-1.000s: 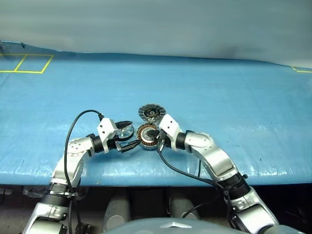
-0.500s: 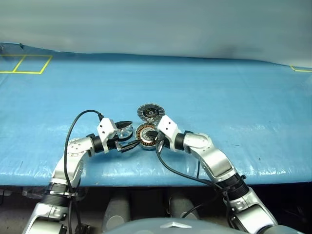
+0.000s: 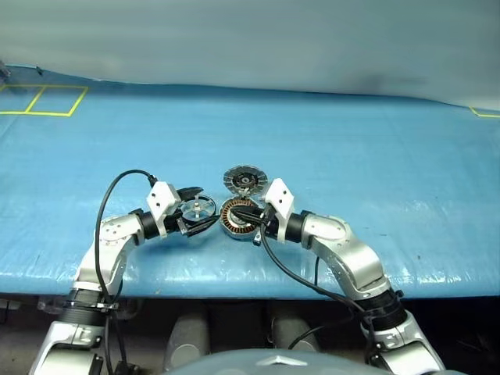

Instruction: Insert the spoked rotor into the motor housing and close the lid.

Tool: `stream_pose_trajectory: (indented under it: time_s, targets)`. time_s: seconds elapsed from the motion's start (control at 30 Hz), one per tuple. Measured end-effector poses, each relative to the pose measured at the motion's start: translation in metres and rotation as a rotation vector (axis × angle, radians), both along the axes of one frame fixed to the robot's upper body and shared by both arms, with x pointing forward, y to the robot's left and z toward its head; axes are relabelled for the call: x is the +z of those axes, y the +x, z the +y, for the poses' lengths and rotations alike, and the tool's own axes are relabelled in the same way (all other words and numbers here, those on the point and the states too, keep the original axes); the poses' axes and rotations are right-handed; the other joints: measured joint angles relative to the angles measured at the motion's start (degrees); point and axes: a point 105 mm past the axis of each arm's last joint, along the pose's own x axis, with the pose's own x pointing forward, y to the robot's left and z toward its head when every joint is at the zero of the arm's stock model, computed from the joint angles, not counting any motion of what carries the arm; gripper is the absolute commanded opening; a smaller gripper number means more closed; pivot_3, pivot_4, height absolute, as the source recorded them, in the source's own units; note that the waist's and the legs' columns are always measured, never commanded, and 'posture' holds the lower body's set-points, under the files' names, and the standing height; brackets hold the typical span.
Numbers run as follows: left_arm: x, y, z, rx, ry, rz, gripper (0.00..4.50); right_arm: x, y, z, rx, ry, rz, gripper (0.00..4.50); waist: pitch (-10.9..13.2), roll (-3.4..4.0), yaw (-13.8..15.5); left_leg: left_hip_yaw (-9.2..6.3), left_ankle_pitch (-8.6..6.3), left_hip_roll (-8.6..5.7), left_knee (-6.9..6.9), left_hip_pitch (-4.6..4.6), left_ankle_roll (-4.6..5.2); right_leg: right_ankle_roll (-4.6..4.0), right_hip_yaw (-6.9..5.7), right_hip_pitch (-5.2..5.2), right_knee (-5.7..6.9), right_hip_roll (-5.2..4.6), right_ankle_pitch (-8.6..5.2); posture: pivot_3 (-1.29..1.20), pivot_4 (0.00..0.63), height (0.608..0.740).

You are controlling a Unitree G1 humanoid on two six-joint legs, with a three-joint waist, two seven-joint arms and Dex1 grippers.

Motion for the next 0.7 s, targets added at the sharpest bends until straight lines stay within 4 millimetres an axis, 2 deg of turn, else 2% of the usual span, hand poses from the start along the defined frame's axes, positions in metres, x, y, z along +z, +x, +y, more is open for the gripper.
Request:
stream_pose_trajectory:
  time_s: [0.2,0.37,0.53,0.7]
  targets:
    - [0.012,0.012,0.018,0.045,0.074,0.021,4.5,-0.01,-0.014,-0.011,-0.015,-0.017,0.026,0.02,0.0,-0.01,0.1,-0.01,0.0,0.0,0.01,-0.01,0.0,0.0,-0.02,0.01,-0.01,0.0,-0.01,0.0,0.15,0.74]
    - [0.023,0.018,0.019,-0.018,0.209,0.027,4.5,-0.016,-0.021,-0.017,-0.017,-0.044,0.034,0.02,0.0,-0.06,0.1,-0.01,0.0,0.0,0.01,-0.02,0.0,-0.01,-0.02,-0.01,0.0,0.0,-0.01,0.0,0.15,0.74]
    - [0.053,0.03,0.012,-0.122,0.372,-0.053,4.5,-0.02,-0.024,-0.02,-0.011,-0.073,0.038,0.02,0.1,-0.11,0.2,-0.01,0.0,-0.02,0.01,-0.08,-0.01,-0.01,-0.02,-0.03,-0.06,-0.01,-0.02,0.0,0.15,0.74]
    - [0.076,0.043,0.01,-0.261,0.661,-0.091,4.5,-0.025,-0.029,-0.025,0.013,-0.103,0.052,0.02,0.1,-0.14,0.1,-0.02,-0.01,-0.05,-0.01,-0.14,0.0,-0.01,0.0,-0.07,-0.09,0.02,-0.02,0.0,0.15,0.74]
